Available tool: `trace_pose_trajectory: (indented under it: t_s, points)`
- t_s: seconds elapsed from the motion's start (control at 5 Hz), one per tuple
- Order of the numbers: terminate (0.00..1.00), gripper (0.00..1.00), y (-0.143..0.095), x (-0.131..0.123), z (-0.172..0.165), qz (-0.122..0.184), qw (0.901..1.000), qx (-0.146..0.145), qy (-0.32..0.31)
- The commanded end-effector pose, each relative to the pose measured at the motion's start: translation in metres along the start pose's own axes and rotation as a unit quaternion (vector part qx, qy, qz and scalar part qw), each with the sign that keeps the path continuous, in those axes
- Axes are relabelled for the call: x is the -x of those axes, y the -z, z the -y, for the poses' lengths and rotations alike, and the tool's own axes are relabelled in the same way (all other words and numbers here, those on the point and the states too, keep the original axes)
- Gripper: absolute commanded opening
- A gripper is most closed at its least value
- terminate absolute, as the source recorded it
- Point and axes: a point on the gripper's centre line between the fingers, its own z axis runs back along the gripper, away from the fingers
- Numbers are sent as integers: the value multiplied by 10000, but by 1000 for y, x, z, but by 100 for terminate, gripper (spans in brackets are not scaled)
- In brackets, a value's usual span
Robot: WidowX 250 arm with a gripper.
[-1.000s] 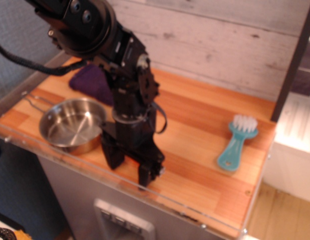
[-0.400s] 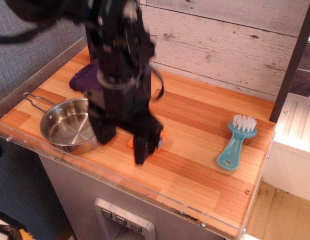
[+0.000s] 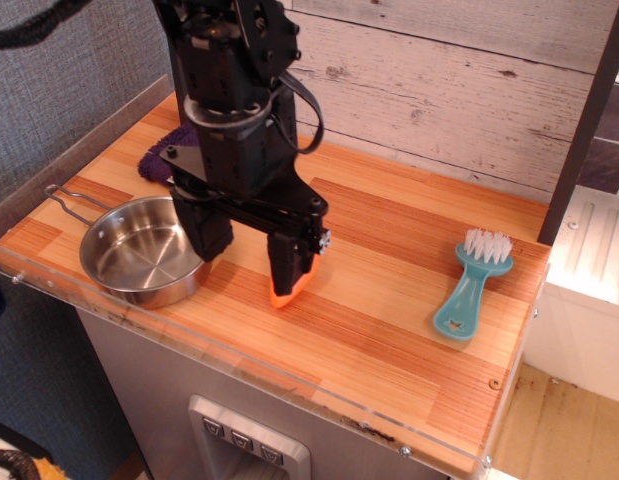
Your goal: Place the orange item to the right of the pot.
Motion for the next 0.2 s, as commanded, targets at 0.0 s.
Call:
trace_pose_trajectory:
  t_s: [0.0]
  points:
    - [100,100,-8,2,-15,-40,9999,89,33]
